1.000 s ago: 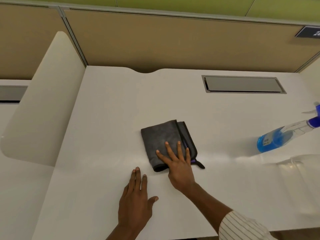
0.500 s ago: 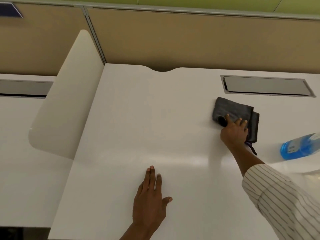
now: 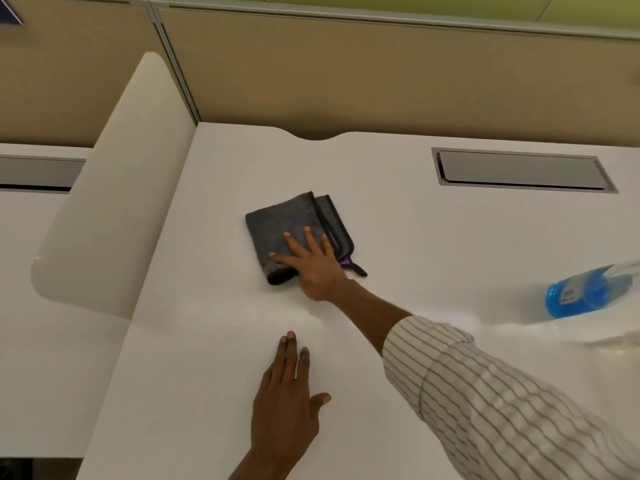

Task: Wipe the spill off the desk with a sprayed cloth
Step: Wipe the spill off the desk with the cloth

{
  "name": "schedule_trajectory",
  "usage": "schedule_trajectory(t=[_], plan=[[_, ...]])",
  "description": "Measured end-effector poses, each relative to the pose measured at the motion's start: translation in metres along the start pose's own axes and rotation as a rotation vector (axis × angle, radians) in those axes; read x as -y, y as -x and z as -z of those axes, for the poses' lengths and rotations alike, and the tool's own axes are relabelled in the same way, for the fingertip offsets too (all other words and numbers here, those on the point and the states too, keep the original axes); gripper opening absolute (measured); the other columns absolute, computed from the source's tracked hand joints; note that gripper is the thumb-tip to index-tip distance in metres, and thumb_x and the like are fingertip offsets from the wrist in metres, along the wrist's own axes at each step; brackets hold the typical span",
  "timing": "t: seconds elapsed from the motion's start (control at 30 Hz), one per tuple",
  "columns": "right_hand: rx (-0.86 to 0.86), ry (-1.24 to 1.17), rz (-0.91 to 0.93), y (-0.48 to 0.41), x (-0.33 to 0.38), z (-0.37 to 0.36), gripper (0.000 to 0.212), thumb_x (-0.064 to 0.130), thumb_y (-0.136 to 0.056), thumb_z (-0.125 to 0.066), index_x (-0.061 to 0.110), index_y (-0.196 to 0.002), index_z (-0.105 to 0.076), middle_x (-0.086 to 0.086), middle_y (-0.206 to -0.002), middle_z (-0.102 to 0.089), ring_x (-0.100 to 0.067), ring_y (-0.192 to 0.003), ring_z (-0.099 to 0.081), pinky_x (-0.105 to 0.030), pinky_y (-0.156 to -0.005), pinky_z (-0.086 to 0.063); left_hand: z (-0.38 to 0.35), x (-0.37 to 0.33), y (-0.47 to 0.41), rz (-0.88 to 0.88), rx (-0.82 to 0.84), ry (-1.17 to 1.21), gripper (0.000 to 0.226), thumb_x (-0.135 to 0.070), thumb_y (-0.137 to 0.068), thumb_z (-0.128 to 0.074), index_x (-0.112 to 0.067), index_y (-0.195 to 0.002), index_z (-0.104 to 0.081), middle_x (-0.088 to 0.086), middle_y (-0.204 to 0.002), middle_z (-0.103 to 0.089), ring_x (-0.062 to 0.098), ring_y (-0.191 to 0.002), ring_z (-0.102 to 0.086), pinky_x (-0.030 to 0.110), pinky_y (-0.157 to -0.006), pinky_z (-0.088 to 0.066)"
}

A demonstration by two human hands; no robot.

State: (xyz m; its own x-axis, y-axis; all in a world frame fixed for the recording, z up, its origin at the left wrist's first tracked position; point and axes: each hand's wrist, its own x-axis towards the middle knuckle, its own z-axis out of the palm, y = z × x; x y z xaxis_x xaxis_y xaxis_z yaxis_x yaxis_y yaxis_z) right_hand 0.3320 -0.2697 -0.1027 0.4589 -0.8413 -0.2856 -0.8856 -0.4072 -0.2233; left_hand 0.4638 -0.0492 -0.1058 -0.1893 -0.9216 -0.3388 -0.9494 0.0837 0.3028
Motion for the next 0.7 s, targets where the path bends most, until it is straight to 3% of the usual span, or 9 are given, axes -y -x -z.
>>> schedule_trajectory(t=[0.13,0.23,0.33,0.43,0.47,0.57,0.7], plan=[[-0.074,0.044,0.113,0.040,0.000,-0.023,0.074,0.010,-0.098,-0.044,0.045,-0.160,-0.025,0.001,-0.176,-0.004,-0.038,-0.160,0.009,-0.063,-0.127,0.005,0.003,-0.004,0.000,0.016,0.021,-0.013,0.096,-0.072,-0.098,-0.045,-0.024,-0.169,-0.002,0.000,-0.174,0.027,0.017,-0.164,0.015,0.033,-0.131,-0.016],[-0.134,0.029,0.079,0.086,-0.024,-0.032,0.073,0.014,-0.091,-0.030,0.043,-0.158,-0.034,0.005,-0.175,-0.013,-0.032,-0.162,0.001,-0.060,-0.129,-0.005,0.006,-0.004,0.001,0.015,0.019,-0.009,0.095,-0.072,-0.098,-0.044,-0.023,-0.169,-0.004,0.001,-0.174,0.026,0.017,-0.164,0.015,0.031,-0.130,-0.017],[-0.174,0.001,-0.105,0.134,-0.060,-0.035,0.077,0.012,-0.087,-0.028,0.043,-0.156,-0.038,0.008,-0.173,-0.017,-0.029,-0.162,-0.004,-0.060,-0.127,-0.014,0.009,-0.006,0.004,-0.004,0.005,0.018,0.092,-0.069,-0.098,-0.050,-0.021,-0.169,-0.015,0.002,-0.177,0.017,0.018,-0.165,0.008,0.032,-0.128,-0.025],[-0.207,-0.048,-0.382,0.182,-0.095,-0.036,0.086,0.004,-0.082,-0.041,0.044,-0.158,-0.035,0.009,-0.173,-0.014,-0.031,-0.162,-0.004,-0.060,-0.126,-0.015,0.013,-0.007,0.005,-0.038,-0.053,0.011,0.089,-0.061,-0.090,-0.071,-0.012,-0.160,-0.043,0.010,-0.176,-0.015,0.026,-0.163,-0.021,0.038,-0.118,-0.044],[-0.226,-0.069,-0.480,0.197,-0.103,-0.036,0.088,0.000,-0.082,-0.045,0.043,-0.158,-0.035,0.007,-0.173,-0.014,-0.033,-0.162,-0.005,-0.060,-0.127,-0.015,0.013,-0.007,0.006,-0.039,-0.062,0.010,0.088,-0.060,-0.090,-0.072,-0.012,-0.159,-0.045,0.011,-0.175,-0.017,0.026,-0.162,-0.023,0.038,-0.117,-0.044],[-0.269,-0.097,-0.728,0.230,-0.106,-0.040,0.085,-0.004,-0.089,-0.049,0.039,-0.160,-0.032,0.002,-0.174,-0.015,-0.034,-0.161,-0.006,-0.060,-0.127,-0.014,0.010,-0.007,0.005,-0.040,-0.044,-0.006,0.088,-0.063,-0.098,-0.058,-0.015,-0.166,-0.028,0.007,-0.177,0.003,0.022,-0.165,-0.003,0.036,-0.125,-0.031],[-0.277,-0.237,-0.914,0.241,-0.072,-0.043,0.079,-0.002,-0.095,-0.045,0.039,-0.161,-0.029,0.003,-0.175,-0.013,-0.031,-0.162,0.000,-0.058,-0.129,-0.010,0.016,-0.009,0.003,-0.032,-0.031,-0.019,0.087,-0.062,-0.100,-0.053,-0.015,-0.167,-0.024,0.008,-0.178,0.008,0.022,-0.166,0.003,0.036,-0.128,-0.027]])
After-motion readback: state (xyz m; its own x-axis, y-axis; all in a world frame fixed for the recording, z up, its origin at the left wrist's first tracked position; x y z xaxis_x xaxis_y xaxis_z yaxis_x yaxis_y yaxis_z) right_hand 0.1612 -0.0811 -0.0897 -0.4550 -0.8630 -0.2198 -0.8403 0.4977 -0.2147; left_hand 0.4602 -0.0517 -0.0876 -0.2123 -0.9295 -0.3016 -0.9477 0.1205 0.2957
